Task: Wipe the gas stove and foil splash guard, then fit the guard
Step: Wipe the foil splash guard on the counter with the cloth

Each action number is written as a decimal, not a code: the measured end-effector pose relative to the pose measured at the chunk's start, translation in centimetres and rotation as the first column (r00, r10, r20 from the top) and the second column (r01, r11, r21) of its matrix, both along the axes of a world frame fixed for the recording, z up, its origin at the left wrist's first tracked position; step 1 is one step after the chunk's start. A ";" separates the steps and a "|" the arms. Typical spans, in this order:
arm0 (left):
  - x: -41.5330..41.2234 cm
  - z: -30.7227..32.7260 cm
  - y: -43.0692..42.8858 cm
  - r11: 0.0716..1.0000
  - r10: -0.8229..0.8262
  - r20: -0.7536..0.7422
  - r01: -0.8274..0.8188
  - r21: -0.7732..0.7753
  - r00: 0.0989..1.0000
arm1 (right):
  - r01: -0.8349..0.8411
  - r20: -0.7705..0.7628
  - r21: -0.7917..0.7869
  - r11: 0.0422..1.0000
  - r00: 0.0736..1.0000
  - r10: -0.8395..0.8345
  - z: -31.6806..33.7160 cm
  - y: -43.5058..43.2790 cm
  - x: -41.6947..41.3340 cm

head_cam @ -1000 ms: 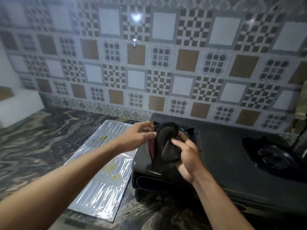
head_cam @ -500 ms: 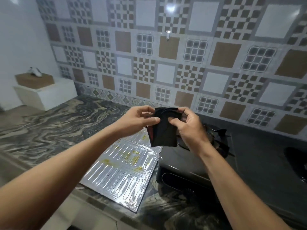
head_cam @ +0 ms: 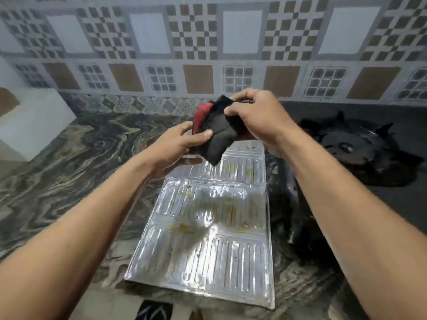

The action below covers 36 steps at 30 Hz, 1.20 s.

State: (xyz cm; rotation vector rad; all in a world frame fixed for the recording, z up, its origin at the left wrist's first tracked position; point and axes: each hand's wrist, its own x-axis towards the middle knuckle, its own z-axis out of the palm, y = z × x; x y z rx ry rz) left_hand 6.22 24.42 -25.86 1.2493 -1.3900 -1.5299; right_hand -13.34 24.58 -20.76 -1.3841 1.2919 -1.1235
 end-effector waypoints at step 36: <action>10.9 -16.5 -28.3 0.758 -0.118 0.973 0.651 -0.039 0.196 | -0.324 -0.899 0.071 0.943 0.389 0.201 -22.5 -22.6 5.3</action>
